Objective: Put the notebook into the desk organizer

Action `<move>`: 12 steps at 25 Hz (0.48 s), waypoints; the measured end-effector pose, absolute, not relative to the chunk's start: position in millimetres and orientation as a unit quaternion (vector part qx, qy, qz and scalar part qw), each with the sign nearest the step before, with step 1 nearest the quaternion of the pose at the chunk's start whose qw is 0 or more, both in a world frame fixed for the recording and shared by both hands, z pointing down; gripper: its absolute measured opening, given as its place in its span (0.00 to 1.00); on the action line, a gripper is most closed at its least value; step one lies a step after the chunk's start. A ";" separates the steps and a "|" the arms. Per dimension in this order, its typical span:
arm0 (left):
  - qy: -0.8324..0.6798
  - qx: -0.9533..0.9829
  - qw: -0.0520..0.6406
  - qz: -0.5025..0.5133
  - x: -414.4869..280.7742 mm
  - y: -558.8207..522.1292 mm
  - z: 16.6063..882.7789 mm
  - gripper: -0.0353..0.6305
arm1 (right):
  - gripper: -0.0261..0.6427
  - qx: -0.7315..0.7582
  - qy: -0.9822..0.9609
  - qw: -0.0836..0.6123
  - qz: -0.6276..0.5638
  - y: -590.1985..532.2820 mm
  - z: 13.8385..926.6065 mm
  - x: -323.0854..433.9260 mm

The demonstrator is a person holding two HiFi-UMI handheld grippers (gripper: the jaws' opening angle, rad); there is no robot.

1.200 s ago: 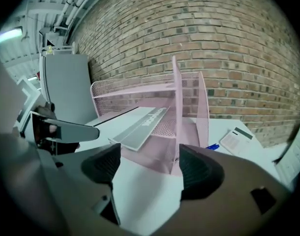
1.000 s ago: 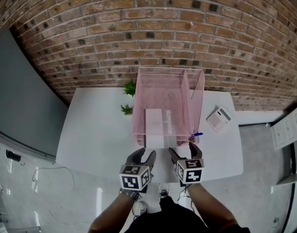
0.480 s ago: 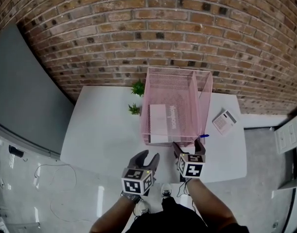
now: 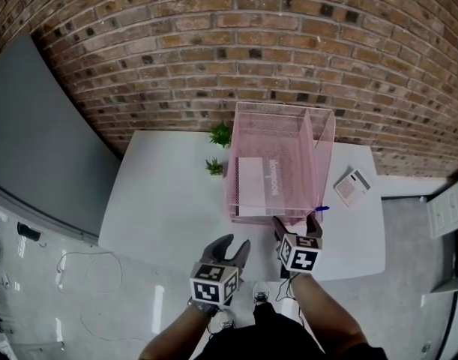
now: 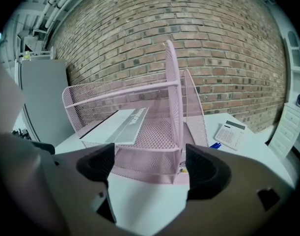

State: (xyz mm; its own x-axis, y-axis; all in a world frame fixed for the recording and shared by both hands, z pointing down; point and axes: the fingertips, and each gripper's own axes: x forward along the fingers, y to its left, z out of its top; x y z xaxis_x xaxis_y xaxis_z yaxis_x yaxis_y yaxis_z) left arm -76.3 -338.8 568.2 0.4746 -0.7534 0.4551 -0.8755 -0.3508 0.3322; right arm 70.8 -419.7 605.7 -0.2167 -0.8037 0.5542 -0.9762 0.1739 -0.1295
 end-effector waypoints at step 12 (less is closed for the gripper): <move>-0.497 0.830 0.236 0.092 -93.5 -313.3 531.9 0.31 | 0.60 0.578 -0.776 0.141 0.211 -376.9 559.0 59.3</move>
State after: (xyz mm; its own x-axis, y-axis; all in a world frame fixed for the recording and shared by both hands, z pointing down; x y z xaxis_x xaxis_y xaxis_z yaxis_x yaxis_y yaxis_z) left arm -93.5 -313.3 531.9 0.4894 -0.7815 0.3871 -0.8682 -0.3946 0.3010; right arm 59.3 -376.9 559.0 -0.2935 -0.8368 0.4623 -0.9556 0.2436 -0.1656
